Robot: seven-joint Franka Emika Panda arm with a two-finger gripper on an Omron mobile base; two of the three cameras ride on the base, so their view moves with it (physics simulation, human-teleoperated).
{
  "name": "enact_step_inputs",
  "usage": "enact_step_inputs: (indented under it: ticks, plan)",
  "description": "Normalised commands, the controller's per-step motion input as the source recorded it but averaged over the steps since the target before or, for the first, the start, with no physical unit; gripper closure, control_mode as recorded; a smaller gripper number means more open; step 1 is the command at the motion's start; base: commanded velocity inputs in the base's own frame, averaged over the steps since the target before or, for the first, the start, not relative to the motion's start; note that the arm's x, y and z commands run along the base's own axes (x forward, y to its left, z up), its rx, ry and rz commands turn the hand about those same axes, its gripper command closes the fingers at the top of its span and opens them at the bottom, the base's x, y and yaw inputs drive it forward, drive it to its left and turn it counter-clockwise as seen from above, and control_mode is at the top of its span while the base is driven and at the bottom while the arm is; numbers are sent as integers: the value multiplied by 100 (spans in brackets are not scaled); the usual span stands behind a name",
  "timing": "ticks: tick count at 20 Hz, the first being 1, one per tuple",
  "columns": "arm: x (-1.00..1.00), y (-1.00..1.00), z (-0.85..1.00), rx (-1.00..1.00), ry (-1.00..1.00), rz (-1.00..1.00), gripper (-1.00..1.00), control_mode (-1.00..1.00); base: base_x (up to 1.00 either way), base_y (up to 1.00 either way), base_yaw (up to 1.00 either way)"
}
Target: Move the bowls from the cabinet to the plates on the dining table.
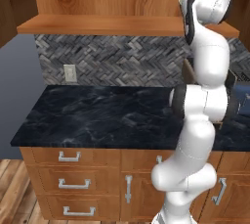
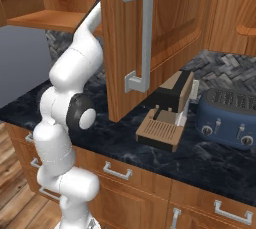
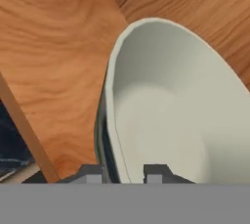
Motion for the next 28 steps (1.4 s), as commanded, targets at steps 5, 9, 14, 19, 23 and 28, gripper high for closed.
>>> enact_step_inputs:
  ticks: [5,9,14,19,23,28]
  plan:
    - [-78,66,-29,-9,0,11,100,-100,0,0,0]
    - [-88,70,-16,-7,0,10,100,-100,0,0,0]
    - [-93,60,-4,-3,0,10,100,-100,0,0,0]
    - [-79,51,-17,0,0,9,100,-100,0,0,0]
    - [-62,46,-48,-2,0,9,100,-100,0,0,0]
    - [-62,38,-49,0,0,10,100,-100,0,0,0]
